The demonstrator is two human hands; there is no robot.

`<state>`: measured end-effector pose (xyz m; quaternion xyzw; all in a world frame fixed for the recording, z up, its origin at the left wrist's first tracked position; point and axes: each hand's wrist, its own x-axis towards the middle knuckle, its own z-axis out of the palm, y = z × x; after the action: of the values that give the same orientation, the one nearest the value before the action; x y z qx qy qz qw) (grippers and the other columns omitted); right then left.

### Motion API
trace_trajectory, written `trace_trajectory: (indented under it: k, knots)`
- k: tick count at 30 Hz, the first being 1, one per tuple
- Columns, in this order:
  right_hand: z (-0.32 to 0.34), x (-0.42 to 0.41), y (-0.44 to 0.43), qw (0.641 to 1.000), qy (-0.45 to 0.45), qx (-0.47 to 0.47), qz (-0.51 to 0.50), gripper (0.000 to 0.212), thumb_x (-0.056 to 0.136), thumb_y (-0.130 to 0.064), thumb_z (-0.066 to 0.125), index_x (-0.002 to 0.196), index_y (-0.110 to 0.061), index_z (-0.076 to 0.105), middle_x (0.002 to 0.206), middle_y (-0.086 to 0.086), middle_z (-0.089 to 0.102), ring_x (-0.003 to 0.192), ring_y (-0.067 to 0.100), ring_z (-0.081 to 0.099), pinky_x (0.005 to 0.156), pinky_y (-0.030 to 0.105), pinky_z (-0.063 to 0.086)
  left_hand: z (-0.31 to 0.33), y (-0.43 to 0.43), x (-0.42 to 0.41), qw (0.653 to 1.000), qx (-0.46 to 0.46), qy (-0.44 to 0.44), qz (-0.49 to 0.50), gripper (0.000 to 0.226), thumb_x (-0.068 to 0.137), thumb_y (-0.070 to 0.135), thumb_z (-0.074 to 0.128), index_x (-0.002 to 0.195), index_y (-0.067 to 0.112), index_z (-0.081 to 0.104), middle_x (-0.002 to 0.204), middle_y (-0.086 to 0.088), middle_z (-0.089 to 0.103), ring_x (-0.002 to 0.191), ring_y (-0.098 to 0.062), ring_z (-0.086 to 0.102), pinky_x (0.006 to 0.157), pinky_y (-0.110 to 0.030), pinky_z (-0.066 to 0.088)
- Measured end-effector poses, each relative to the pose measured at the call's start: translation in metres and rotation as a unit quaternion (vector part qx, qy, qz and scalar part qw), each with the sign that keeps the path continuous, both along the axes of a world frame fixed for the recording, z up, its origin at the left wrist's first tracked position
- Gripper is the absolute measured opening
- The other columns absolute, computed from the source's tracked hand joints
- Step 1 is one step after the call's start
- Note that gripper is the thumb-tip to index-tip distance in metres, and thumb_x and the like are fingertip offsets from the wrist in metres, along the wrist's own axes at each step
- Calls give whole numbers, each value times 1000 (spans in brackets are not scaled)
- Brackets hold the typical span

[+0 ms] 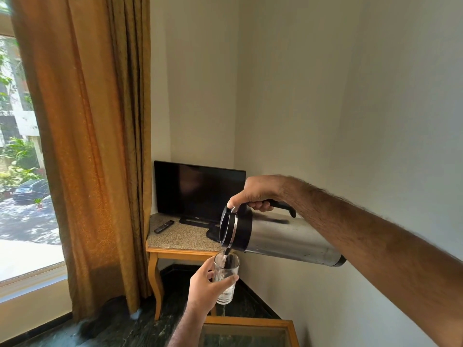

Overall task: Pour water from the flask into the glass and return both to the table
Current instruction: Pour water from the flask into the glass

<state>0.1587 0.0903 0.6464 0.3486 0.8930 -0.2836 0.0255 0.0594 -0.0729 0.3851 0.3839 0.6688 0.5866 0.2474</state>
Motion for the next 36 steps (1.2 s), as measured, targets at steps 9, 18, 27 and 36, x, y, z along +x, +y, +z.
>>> trace_trajectory:
  k: [9,18,27,36]
  knots:
    - [-1,2,-8,1000,-10,9,8,45,86,-52,78,84,-8,69,51,-3,48,41,13,42,44,24,37,-4,-3,0,1000,12,-1,9,56,73,30,93,124,33,71,110,11,79,110,-6,68,82,-25,53]
    - [2,5,-11,1000,-15,20,1,49,84,-52,81,62,-13,61,45,-4,50,37,13,44,42,23,39,-6,-5,3,1000,9,13,16,52,73,32,94,120,33,73,109,11,79,111,-9,68,95,-38,57]
    - [5,9,-15,1000,-10,29,3,50,86,-52,79,61,-14,59,44,-4,48,37,14,43,42,22,38,0,-7,4,1000,19,0,21,45,71,31,95,109,40,73,101,14,80,104,-4,71,78,-25,56]
    - [8,15,-22,1000,-4,23,15,47,88,-47,78,60,-14,61,46,-3,46,39,14,41,44,24,37,2,-8,5,999,20,1,27,44,71,31,95,107,41,73,96,27,79,93,2,74,68,-13,53]
